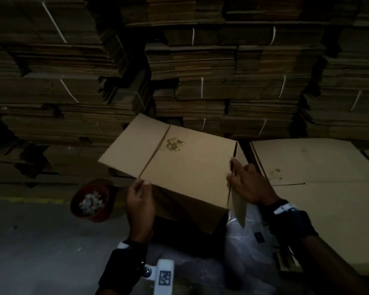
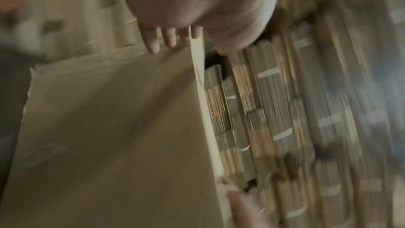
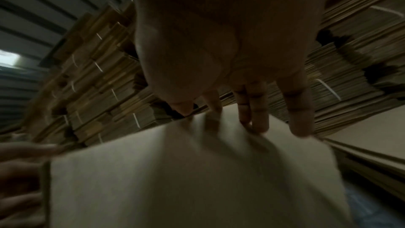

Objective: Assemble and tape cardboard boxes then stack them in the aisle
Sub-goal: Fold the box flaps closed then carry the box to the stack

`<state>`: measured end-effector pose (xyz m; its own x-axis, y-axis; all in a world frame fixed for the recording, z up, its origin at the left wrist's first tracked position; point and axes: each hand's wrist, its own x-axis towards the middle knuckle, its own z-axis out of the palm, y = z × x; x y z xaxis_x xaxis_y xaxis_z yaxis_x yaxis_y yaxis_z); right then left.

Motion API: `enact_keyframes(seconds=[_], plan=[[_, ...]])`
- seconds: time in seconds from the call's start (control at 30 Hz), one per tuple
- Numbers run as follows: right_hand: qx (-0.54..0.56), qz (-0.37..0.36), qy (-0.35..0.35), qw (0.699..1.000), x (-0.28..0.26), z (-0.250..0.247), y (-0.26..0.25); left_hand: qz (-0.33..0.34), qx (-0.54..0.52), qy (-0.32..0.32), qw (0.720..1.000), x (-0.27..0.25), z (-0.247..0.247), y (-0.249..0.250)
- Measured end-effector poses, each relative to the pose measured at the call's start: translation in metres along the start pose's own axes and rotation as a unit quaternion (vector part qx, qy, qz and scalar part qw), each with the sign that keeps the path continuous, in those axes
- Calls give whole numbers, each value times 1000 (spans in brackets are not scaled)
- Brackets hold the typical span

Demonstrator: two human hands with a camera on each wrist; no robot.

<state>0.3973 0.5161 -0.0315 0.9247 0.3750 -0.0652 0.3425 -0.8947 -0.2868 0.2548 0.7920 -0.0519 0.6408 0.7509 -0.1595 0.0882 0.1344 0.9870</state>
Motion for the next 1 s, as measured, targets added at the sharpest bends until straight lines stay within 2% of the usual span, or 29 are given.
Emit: enact_keyframes(seconds=[0.13, 0.2, 0.37, 0.47, 0.6, 0.63, 0.7, 0.8, 1.0], plan=[[-31, -77, 69, 994, -31, 7, -10, 86, 171, -79, 978, 13, 16, 1], [-53, -110, 111, 986, -44, 12, -21, 122, 218, -97, 963, 30, 23, -4], [-38, -167, 150, 974, -58, 20, -44, 193, 329, -89, 920, 85, 35, 2], [-41, -184, 141, 972, -57, 20, -55, 243, 417, -102, 869, 100, 41, 21], [0, -115, 119, 986, -51, 18, -53, 332, 497, -222, 771, 67, 51, 37], [18, -91, 107, 990, -50, 16, -51, 329, 512, -259, 750, 53, 55, 37], [51, -59, 101, 992, -49, 12, -47, 272, 554, -307, 724, 30, 65, 34], [72, -24, 122, 990, -46, 11, -44, 198, 615, -308, 699, 18, 77, 30], [97, 20, 146, 984, -40, 19, -46, 184, 643, -301, 680, 14, 89, 30]])
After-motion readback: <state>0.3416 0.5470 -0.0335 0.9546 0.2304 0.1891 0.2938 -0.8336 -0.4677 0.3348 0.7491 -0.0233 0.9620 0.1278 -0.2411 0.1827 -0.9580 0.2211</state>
